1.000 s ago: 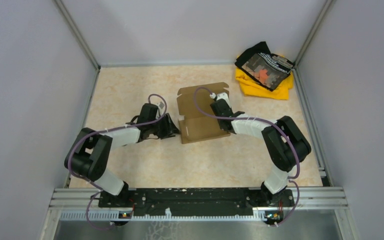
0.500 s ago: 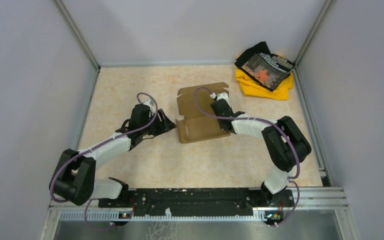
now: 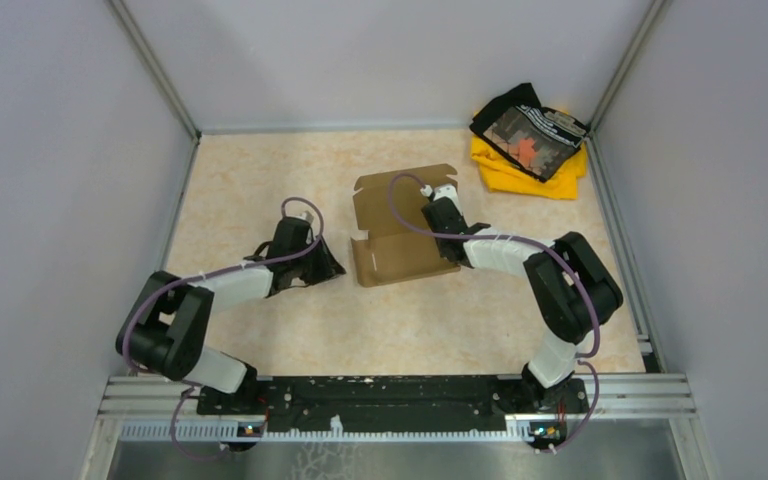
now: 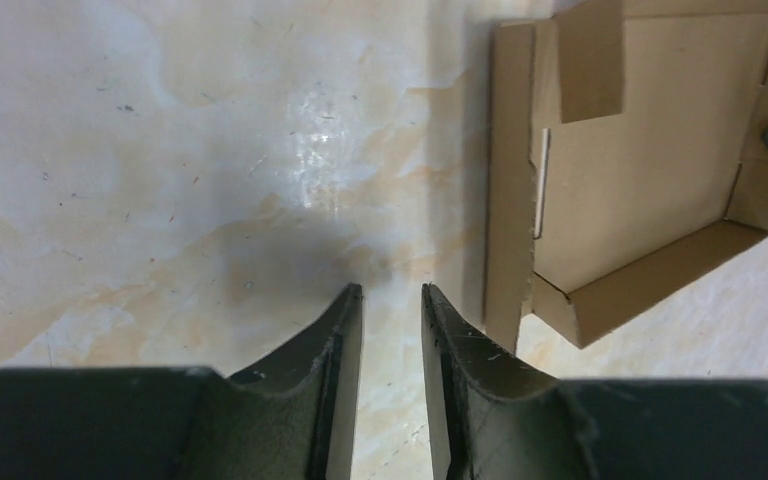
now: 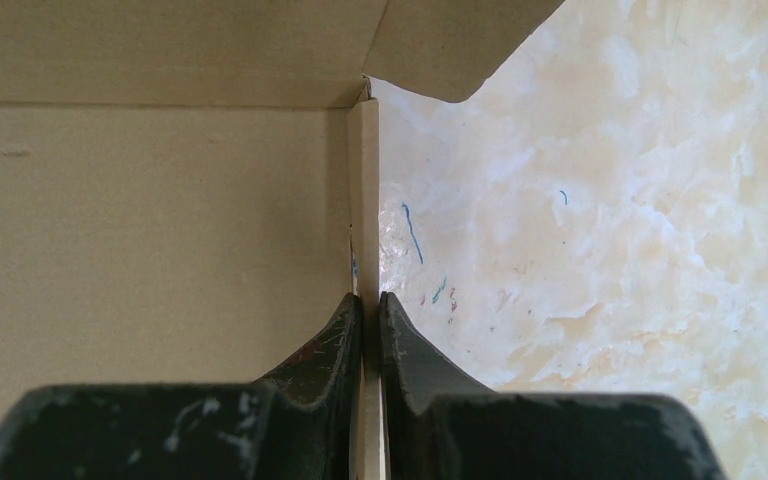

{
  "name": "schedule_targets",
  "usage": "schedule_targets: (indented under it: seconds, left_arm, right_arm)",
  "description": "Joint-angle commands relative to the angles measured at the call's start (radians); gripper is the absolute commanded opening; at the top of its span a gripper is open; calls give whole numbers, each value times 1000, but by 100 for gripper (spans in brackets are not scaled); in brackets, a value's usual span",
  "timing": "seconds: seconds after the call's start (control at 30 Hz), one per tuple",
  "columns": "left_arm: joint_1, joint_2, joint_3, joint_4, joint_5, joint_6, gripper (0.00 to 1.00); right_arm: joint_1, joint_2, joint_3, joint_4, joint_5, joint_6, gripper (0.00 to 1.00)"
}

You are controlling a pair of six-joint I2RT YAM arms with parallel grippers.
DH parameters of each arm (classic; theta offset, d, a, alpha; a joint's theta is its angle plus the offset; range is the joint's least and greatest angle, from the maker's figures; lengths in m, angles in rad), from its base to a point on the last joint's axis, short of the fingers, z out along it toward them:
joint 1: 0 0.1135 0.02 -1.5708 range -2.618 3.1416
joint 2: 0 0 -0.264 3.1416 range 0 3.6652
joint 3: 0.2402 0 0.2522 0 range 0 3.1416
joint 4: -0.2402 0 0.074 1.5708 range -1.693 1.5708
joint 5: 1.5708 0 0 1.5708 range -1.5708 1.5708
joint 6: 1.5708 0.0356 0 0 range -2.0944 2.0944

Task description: Fold the paper box

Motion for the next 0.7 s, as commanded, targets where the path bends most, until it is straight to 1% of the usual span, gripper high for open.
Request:
schedule_targets:
  seconds: [0.0, 0.27, 0.67]
  left_arm:
    - [3, 59, 43, 35, 25, 1, 35]
    - [0, 132, 92, 108, 89, -23, 40]
    - [-17, 166, 112, 168, 142, -45, 40]
  right_arm:
    - [-7, -16, -17, 4, -46, 15, 5]
    - [-8, -7, -8, 7, -54, 16, 5]
    - [-8, 6, -5, 15, -68, 23, 5]
